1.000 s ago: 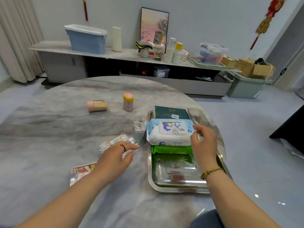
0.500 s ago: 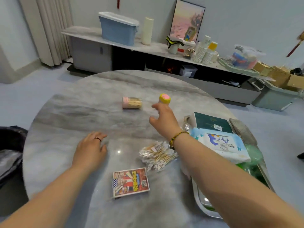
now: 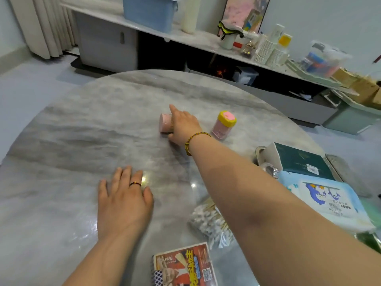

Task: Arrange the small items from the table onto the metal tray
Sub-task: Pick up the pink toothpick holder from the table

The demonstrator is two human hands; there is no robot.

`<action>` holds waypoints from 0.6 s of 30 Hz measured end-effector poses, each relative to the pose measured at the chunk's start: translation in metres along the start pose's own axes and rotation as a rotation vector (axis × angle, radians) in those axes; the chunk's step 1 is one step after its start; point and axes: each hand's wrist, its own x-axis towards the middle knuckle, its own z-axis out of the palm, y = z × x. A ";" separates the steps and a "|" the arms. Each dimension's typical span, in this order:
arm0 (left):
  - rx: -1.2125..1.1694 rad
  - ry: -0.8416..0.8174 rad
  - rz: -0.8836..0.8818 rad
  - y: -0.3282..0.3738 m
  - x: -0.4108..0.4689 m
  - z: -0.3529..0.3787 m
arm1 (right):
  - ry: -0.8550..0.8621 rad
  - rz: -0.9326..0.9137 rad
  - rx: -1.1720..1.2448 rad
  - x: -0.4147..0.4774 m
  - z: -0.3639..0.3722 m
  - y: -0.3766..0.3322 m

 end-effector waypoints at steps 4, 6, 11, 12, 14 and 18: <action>-0.023 -0.003 -0.018 0.003 0.003 0.000 | -0.005 0.045 -0.053 0.002 0.007 0.003; -0.029 -0.002 -0.017 0.003 0.003 -0.001 | -0.010 0.062 -0.021 -0.001 0.007 0.003; -0.033 -0.006 -0.007 0.004 0.001 -0.005 | -0.049 0.078 -0.008 -0.021 0.003 0.000; -0.033 -0.009 -0.006 0.004 0.001 -0.006 | -0.035 0.071 -0.012 -0.027 0.001 0.001; -0.039 -0.015 -0.003 0.005 0.000 -0.009 | 0.025 0.045 0.032 -0.040 -0.006 0.002; -0.073 -0.035 -0.022 0.008 -0.003 -0.011 | 0.197 0.030 0.355 -0.067 -0.024 0.001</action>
